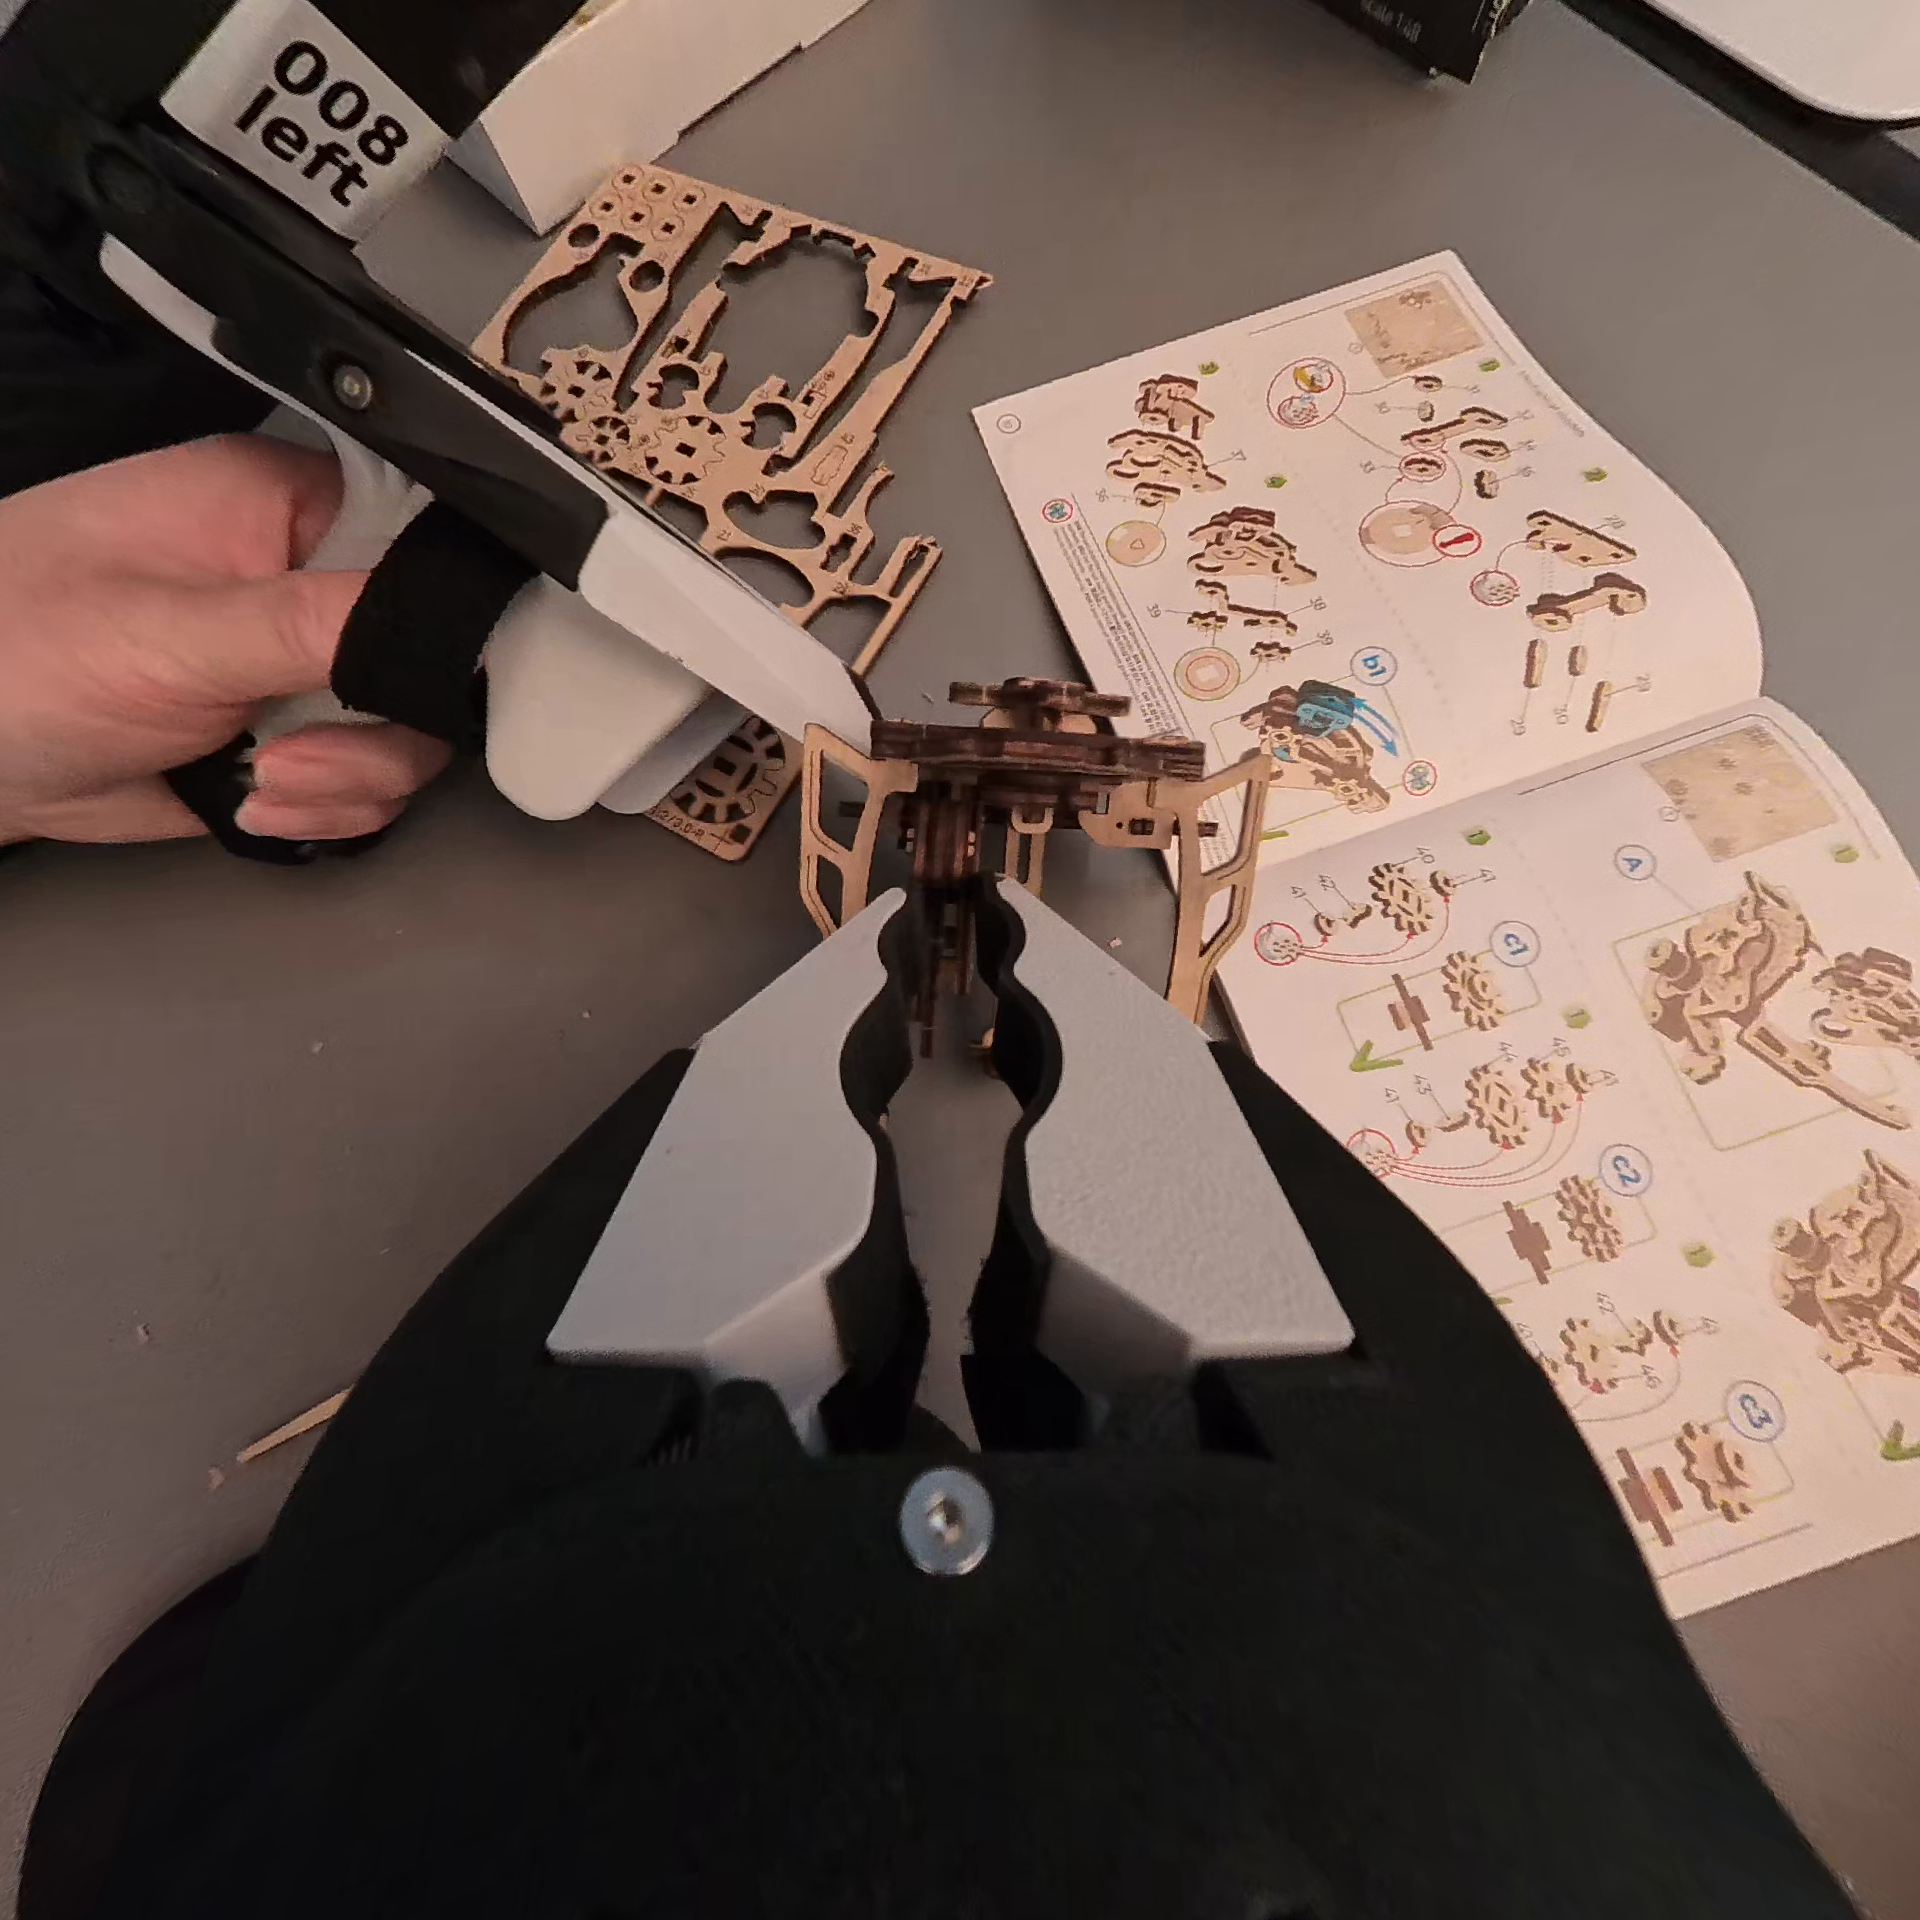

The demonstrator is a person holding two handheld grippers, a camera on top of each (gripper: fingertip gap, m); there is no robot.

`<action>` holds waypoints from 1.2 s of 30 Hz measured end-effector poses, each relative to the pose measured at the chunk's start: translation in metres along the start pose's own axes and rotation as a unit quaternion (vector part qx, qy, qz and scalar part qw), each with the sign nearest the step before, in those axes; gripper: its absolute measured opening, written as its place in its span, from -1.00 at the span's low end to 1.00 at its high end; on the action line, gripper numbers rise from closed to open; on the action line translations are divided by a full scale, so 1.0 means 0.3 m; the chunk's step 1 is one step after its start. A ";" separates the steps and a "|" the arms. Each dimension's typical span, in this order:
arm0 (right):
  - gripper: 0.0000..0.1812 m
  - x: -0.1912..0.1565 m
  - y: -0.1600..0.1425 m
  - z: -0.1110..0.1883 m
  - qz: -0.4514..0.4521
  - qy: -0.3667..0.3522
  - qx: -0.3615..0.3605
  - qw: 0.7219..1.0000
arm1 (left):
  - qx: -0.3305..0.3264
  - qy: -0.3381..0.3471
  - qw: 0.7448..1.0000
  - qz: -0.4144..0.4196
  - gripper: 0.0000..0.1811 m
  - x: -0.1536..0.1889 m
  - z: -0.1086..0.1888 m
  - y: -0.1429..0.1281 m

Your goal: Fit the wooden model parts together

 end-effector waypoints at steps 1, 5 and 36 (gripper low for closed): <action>-0.92 0.001 -0.001 -0.002 0.003 0.000 -0.002 1.000 | -0.005 0.000 1.000 0.000 -0.95 0.000 -0.002 -0.001; -0.91 0.001 -0.007 -0.009 0.010 0.000 -0.001 1.000 | -0.009 -0.011 1.000 -0.006 -0.83 0.002 -0.004 -0.002; -0.91 -0.004 0.007 -0.009 0.046 -0.008 -0.030 0.998 | -0.020 0.020 0.999 -0.025 -1.00 0.005 -0.013 -0.006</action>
Point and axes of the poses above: each gripper's, where its closed fingertips meet, z back along the fingers, y out of its top, x = y × z across the jaws, the point moved 10 cm from there along z, back along the fingers, and after that the axes turned 12 degrees about -y, right-handed, at the moved point
